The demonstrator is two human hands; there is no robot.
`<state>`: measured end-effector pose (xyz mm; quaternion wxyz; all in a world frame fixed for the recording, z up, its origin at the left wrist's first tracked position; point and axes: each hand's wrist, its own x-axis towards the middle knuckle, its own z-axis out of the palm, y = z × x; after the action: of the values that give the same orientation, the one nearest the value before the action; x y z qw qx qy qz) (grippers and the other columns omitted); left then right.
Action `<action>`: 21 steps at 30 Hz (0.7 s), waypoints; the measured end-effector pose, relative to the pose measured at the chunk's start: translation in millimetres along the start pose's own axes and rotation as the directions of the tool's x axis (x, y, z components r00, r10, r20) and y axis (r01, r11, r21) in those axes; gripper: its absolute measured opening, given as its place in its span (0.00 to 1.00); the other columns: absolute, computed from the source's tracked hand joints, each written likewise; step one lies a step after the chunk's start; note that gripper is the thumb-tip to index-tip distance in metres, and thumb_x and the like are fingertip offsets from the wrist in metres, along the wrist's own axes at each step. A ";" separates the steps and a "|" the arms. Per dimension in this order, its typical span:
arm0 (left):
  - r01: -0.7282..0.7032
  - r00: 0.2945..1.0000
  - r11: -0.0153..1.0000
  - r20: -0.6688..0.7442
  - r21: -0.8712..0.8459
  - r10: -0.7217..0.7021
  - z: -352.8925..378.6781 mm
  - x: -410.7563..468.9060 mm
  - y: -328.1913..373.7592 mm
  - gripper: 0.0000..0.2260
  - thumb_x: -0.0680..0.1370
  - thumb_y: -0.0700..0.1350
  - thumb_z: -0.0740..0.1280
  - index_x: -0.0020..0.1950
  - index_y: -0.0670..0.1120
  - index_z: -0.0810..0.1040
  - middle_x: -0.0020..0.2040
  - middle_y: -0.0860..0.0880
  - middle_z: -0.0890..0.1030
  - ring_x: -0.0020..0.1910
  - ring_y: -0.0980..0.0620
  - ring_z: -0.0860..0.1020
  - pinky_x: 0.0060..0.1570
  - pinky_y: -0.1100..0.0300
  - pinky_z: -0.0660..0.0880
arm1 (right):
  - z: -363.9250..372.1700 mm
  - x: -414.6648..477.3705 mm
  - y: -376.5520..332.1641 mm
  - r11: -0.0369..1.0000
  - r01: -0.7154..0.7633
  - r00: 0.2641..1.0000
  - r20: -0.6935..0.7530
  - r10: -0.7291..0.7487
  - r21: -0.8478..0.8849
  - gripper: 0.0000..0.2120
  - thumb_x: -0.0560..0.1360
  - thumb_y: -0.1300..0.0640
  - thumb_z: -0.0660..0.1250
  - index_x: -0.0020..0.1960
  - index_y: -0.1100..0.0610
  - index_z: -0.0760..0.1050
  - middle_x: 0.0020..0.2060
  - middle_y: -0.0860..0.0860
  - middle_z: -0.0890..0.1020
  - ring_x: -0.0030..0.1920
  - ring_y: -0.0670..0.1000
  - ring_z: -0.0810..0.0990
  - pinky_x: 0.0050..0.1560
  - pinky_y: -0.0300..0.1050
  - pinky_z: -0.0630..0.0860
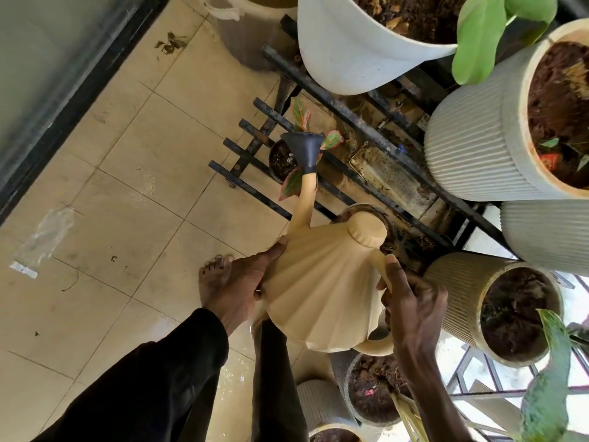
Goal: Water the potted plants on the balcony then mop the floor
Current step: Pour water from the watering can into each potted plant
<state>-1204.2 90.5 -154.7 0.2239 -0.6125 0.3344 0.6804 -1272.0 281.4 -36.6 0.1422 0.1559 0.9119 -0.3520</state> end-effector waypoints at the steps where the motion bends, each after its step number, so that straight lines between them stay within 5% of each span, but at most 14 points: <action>1: -0.012 1.000 1.000 0.000 -0.002 0.012 -0.5 0.3 0.1 0.29 0.57 0.65 0.81 0.47 0.51 0.78 0.52 0.49 0.83 0.57 0.44 0.79 0.63 0.41 0.77 | 0.5 -0.8 4.5 1.000 0.013 1.000 -0.011 -0.013 0.011 0.25 0.78 0.41 0.64 0.25 0.51 0.76 0.20 0.49 0.78 0.22 0.54 0.74 0.50 0.67 0.82; 8: -0.103 0.994 0.994 0.021 -0.033 0.104 -3.0 -3.5 -1.8 0.23 0.57 0.61 0.80 0.44 0.53 0.78 0.46 0.53 0.81 0.49 0.53 0.77 0.39 0.57 0.74 | 3.8 -5.2 29.0 0.995 0.087 0.996 -0.033 -0.085 0.053 0.22 0.80 0.49 0.65 0.27 0.49 0.75 0.21 0.54 0.78 0.25 0.59 0.79 0.44 0.64 0.82; 14: -0.163 0.986 0.984 0.022 -0.076 0.165 -4.9 -6.8 -6.4 0.19 0.58 0.59 0.81 0.44 0.55 0.84 0.48 0.54 0.84 0.55 0.49 0.80 0.48 0.52 0.78 | 6.3 -5.2 39.5 0.987 0.116 0.993 -0.027 -0.113 0.112 0.23 0.77 0.38 0.64 0.27 0.48 0.75 0.23 0.47 0.79 0.25 0.58 0.78 0.44 0.65 0.83; 21: -0.184 0.982 0.980 0.021 -0.078 0.187 -0.9 -11.9 -6.5 0.20 0.57 0.59 0.79 0.46 0.55 0.83 0.50 0.53 0.83 0.58 0.46 0.79 0.56 0.48 0.78 | 6.7 -7.7 48.7 0.982 0.089 0.996 -0.030 -0.085 0.168 0.21 0.78 0.41 0.67 0.30 0.50 0.78 0.27 0.50 0.83 0.27 0.58 0.81 0.44 0.65 0.84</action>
<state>-1197.2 95.6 -144.2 0.1409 -0.5769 0.3609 0.7191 -1245.3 309.6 -67.6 0.1026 0.1316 0.8862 -0.4322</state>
